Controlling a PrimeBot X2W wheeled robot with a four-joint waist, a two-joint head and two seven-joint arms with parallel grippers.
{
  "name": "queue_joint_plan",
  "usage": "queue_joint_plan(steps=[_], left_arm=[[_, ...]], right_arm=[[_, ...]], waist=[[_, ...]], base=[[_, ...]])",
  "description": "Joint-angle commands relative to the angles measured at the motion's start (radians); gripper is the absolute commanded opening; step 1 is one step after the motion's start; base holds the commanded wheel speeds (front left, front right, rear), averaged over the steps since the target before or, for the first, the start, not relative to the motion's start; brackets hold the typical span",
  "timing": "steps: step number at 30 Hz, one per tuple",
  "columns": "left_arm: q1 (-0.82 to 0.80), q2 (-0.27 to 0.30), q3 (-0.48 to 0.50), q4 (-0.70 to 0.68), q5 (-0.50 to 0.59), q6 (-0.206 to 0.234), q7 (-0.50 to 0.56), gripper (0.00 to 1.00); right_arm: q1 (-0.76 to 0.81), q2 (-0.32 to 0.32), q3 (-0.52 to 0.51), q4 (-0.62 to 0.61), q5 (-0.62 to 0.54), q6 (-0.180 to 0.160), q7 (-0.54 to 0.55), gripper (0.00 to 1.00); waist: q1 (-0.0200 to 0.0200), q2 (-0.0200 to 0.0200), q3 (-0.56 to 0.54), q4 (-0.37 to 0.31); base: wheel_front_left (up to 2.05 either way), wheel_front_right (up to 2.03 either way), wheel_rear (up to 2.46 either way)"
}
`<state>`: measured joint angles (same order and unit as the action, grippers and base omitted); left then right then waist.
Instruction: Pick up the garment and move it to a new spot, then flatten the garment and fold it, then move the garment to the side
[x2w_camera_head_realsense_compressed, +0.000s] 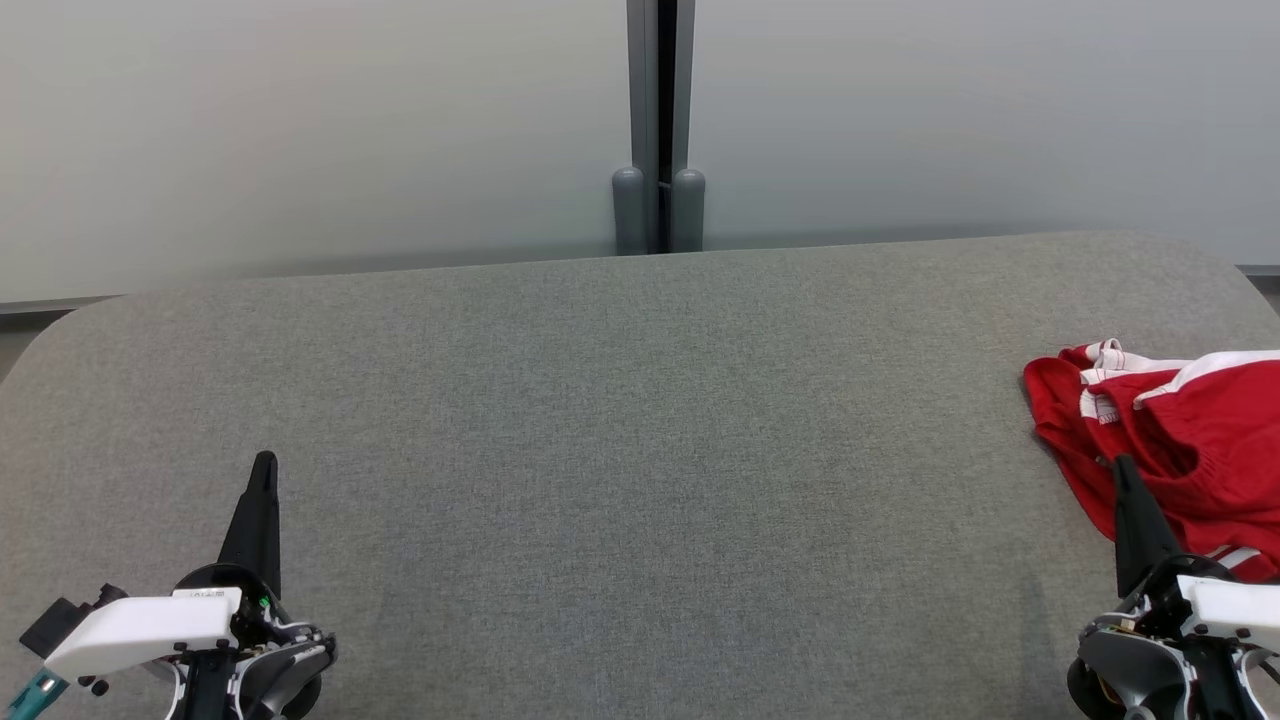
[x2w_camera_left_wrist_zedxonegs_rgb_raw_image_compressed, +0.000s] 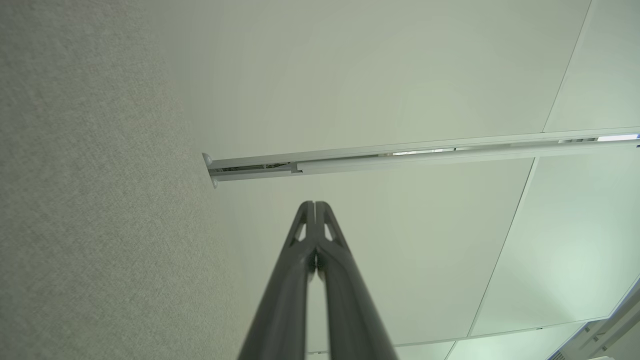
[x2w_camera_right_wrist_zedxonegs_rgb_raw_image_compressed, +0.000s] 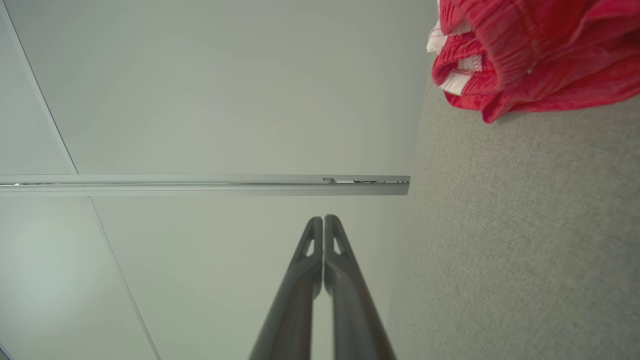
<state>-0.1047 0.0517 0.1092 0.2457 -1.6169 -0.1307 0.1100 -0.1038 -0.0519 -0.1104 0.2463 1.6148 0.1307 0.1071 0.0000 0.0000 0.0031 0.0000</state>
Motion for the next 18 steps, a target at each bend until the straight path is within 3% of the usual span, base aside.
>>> queue_joint_plan(steps=[1,18], left_arm=[[-0.009,0.002,0.004,0.002,0.000,-0.004,0.002,0.00],[-0.009,0.001,0.005,0.002,0.002,-0.004,0.003,0.00]], right_arm=[[-0.011,-0.002,-0.001,0.002,0.002,0.000,0.006,0.00],[-0.011,-0.001,-0.002,0.002,0.000,0.000,0.007,0.00]], waist=[[0.0000,0.0000,0.000,0.000],[0.0000,0.0000,0.000,0.000]], base=[[0.00,0.00,0.00],[0.00,0.00,0.00]])
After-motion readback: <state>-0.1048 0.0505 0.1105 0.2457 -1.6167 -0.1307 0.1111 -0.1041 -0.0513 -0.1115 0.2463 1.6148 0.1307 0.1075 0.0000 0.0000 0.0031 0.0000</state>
